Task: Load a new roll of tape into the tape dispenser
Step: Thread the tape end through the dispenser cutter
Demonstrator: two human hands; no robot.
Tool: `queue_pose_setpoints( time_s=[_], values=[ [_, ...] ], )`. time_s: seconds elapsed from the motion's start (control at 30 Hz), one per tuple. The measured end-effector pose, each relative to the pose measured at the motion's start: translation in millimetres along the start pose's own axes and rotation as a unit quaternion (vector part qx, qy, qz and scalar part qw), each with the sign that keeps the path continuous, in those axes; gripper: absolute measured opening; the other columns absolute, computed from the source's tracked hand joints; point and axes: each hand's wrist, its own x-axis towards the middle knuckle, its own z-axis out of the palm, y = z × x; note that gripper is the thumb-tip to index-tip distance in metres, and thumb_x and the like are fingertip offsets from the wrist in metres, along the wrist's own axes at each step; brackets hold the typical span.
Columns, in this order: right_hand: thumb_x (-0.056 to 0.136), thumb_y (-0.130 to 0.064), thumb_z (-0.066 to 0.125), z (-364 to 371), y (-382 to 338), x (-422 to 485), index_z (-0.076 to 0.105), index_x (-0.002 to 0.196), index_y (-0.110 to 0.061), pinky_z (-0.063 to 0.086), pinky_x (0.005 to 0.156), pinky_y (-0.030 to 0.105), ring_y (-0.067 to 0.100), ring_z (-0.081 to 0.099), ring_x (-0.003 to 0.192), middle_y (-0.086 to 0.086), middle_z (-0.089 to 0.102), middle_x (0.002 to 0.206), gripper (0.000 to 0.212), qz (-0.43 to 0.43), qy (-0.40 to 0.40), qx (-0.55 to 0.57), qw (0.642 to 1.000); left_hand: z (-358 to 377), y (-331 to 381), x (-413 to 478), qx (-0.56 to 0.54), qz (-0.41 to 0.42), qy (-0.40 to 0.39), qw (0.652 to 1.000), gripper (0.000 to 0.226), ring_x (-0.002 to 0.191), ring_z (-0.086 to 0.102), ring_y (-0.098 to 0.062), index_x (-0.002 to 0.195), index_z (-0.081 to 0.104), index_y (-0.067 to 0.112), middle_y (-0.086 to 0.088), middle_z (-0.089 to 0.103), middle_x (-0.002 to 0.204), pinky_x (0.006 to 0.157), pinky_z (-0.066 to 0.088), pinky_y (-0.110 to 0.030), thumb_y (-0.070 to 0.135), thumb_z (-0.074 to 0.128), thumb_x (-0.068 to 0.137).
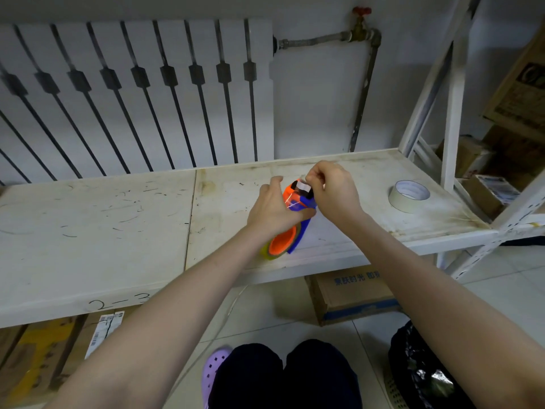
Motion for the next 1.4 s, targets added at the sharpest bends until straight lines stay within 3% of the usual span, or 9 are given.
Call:
queue_pose_setpoints(
  time_s=[0.17, 0.37, 0.57, 0.77, 0.97, 1.07, 1.2, 1.33, 1.4],
  values=[
    [0.093, -0.021, 0.048, -5.7, -4.1, 2.8, 0.058, 0.088, -0.011, 0.042, 0.063, 0.034, 0.025, 0.055, 0.077, 0.004, 0.062, 0.082, 0.015, 0.018, 0.035, -0.016, 0.999, 7.0, 0.7, 5.8, 0.028, 0.015, 0.018, 0.999, 0.054, 0.078, 0.058, -0.020, 0.094, 0.055, 0.019, -0.002, 0.062, 0.091, 0.055, 0.039, -0.027, 0.060, 0.070, 0.062],
    [0.093, -0.016, 0.045, -10.2, -2.3, 5.5, 0.057, 0.089, -0.010, 0.048, 0.066, 0.037, 0.025, 0.056, 0.078, 0.006, 0.064, 0.084, 0.014, 0.005, 0.013, -0.041, 0.999, 13.9, -11.6, 1.2, 0.024, 0.013, 0.012, 1.000, 0.053, 0.082, 0.053, -0.016, 0.109, 0.054, 0.020, -0.002, 0.061, 0.103, 0.055, 0.039, -0.025, 0.050, 0.072, 0.070],
    [0.091, -0.019, 0.051, -16.9, 26.9, 11.6, 0.060, 0.087, -0.013, 0.047, 0.068, 0.036, 0.021, 0.057, 0.079, -0.001, 0.061, 0.081, 0.011, 0.068, 0.022, -0.011, 0.997, 20.1, -10.8, -5.8, -0.032, 0.010, -0.034, 0.999, 0.055, 0.093, 0.056, -0.020, 0.120, 0.040, 0.016, -0.004, 0.059, 0.111, 0.070, 0.050, -0.033, 0.038, 0.070, 0.079],
    [0.087, -0.026, 0.060, -12.9, 42.4, 11.5, 0.063, 0.079, -0.018, 0.046, 0.071, 0.030, 0.013, 0.056, 0.081, -0.005, 0.062, 0.084, 0.012, 0.129, -0.019, 0.043, 0.991, 7.0, -29.4, -21.4, -0.113, 0.021, -0.058, 0.992, 0.057, 0.090, 0.057, -0.020, 0.118, 0.040, 0.022, -0.004, 0.057, 0.105, 0.064, 0.048, -0.027, 0.021, 0.075, 0.074],
    [0.080, -0.013, 0.062, 10.6, 49.2, -1.4, 0.060, 0.081, 0.015, 0.055, 0.066, 0.045, 0.023, 0.049, 0.064, 0.032, 0.064, 0.089, 0.029, 0.244, -0.056, 0.112, 0.962, -9.5, -48.3, -30.5, -0.091, 0.084, -0.023, 0.992, 0.051, 0.108, 0.055, -0.016, 0.123, 0.053, 0.026, 0.004, 0.060, 0.119, 0.088, 0.045, -0.027, 0.043, 0.069, 0.078],
    [0.080, -0.010, 0.063, 14.8, 45.7, -5.5, 0.061, 0.072, 0.014, 0.057, 0.077, 0.050, 0.026, 0.055, 0.066, 0.023, 0.061, 0.072, 0.026, 0.260, -0.068, 0.133, 0.954, -20.1, -51.5, -31.4, -0.024, 0.115, -0.030, 0.993, 0.053, 0.114, 0.054, -0.019, 0.124, 0.059, 0.025, -0.001, 0.062, 0.122, 0.096, 0.042, -0.030, 0.046, 0.055, 0.075],
    [0.078, -0.008, 0.060, 20.7, 41.6, -6.8, 0.058, 0.063, -0.004, 0.055, 0.078, 0.055, 0.025, 0.051, 0.064, 0.015, 0.054, 0.067, 0.016, 0.261, -0.084, 0.115, 0.955, -25.1, -51.9, -29.9, 0.017, 0.122, -0.024, 0.992, 0.034, 0.111, 0.056, -0.019, 0.116, 0.063, 0.024, 0.001, 0.065, 0.118, 0.092, 0.042, -0.027, 0.033, 0.065, 0.083],
    [0.077, -0.006, 0.055, 30.6, 47.0, -8.9, 0.057, 0.072, 0.017, 0.053, 0.078, 0.058, 0.023, 0.050, 0.065, 0.014, 0.051, 0.068, 0.024, 0.277, -0.099, 0.101, 0.950, -22.9, -56.1, -26.3, -0.006, 0.100, -0.005, 0.995, 0.037, 0.105, 0.058, -0.015, 0.111, 0.065, 0.025, 0.006, 0.066, 0.114, 0.084, 0.040, -0.022, 0.042, 0.064, 0.078],
    [0.078, -0.004, 0.053, 32.0, 47.9, -11.5, 0.057, 0.065, 0.012, 0.054, 0.078, 0.057, 0.025, 0.052, 0.064, 0.016, 0.052, 0.067, 0.021, 0.285, -0.098, 0.104, 0.948, -21.8, -59.2, -25.3, -0.023, 0.089, -0.006, 0.996, 0.037, 0.108, 0.057, -0.015, 0.114, 0.063, 0.026, 0.006, 0.065, 0.118, 0.085, 0.039, -0.021, 0.040, 0.066, 0.080]
  ],
)
